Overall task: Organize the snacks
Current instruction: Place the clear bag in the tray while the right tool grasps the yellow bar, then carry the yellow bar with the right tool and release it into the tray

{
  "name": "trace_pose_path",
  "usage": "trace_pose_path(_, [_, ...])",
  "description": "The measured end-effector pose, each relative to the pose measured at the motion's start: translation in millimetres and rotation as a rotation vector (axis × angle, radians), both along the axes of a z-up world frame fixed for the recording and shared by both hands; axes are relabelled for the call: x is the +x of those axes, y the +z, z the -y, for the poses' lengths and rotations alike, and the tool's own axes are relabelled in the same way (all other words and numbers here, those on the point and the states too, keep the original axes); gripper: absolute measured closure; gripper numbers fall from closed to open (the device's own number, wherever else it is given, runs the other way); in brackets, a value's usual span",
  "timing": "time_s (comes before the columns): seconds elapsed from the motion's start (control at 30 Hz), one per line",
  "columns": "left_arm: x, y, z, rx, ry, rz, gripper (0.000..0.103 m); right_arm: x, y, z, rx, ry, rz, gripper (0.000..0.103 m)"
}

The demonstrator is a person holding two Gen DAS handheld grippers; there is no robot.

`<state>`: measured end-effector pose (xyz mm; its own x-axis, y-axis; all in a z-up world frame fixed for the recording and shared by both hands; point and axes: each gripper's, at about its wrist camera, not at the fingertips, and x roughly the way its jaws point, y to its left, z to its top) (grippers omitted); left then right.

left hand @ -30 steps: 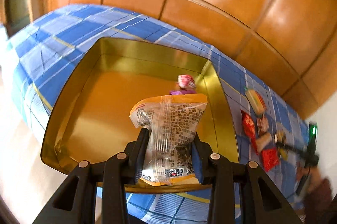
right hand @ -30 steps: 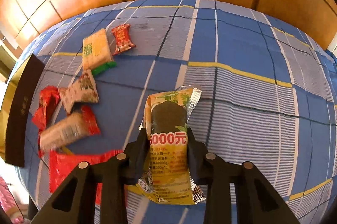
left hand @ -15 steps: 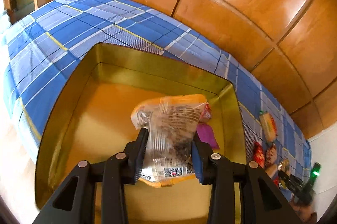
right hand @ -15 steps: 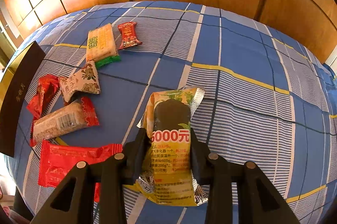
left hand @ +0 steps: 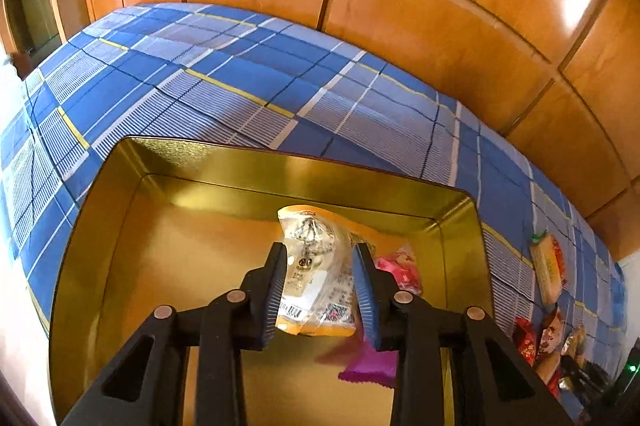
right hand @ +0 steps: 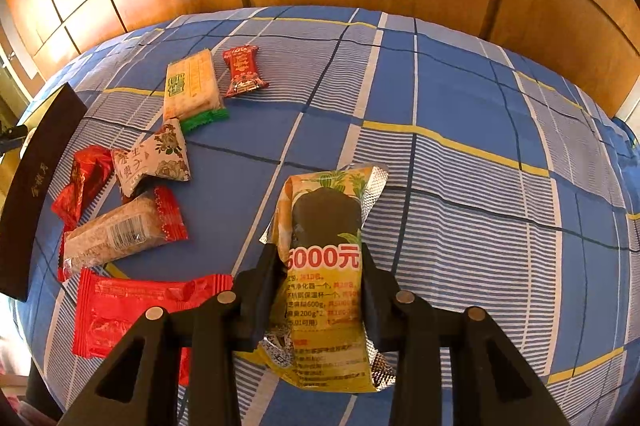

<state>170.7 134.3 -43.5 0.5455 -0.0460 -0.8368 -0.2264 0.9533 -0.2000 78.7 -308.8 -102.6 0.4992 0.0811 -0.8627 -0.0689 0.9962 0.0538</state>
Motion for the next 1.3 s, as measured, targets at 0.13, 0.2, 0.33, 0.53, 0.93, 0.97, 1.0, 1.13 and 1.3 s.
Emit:
trace_pose_path(0.13, [-22.6, 6.2, 2.9, 0.033, 0.010, 0.017, 0.069, -0.6, 0.1, 0.3, 0.001, -0.001, 0.006, 0.065])
trace_pose_path(0.2, [-35.3, 10.7, 5.3, 0.054, 0.012, 0.037, 0.068, -1.3, 0.2, -0.2, -0.004, -0.002, 0.011, 0.065])
trace_pose_path(0.33, [-61.9, 19.3, 13.6, 0.091, 0.005, 0.075, 0.066, -2.7, 0.3, -1.3, -0.010, -0.009, 0.020, 0.065])
trace_pose_path(0.53, [-93.1, 25.9, 27.1, 0.133, -0.025, 0.113, 0.062, -4.9, 0.6, -4.0, -0.025, -0.019, 0.035, 0.065])
trace_pose_path(0.93, [-124.7, 29.0, 43.2, 0.155, -0.053, 0.130, 0.056, -8.9, 0.7, -5.9, -0.034, -0.034, 0.065, 0.065])
trace_pose_path(0.97, [-126.6, 28.9, 43.7, 0.156, -0.053, 0.130, 0.056, -9.2, 0.5, -5.8, -0.034, -0.036, 0.069, 0.065])
trace_pose_path(1.0, [-127.9, 28.6, 43.7, 0.155, -0.051, 0.129, 0.055, -9.8, 0.5, -6.2, -0.034, -0.039, 0.071, 0.065])
trace_pose_path(1.13, [-132.9, 27.0, 43.9, 0.157, -0.051, 0.120, 0.055, -11.2, 0.2, -7.5, -0.038, -0.050, 0.080, 0.065])
trace_pose_path(1.3, [-141.0, 26.2, 41.2, 0.170, -0.041, 0.121, 0.052, -12.3, 0.6, -8.1, -0.043, -0.061, 0.095, 0.065])
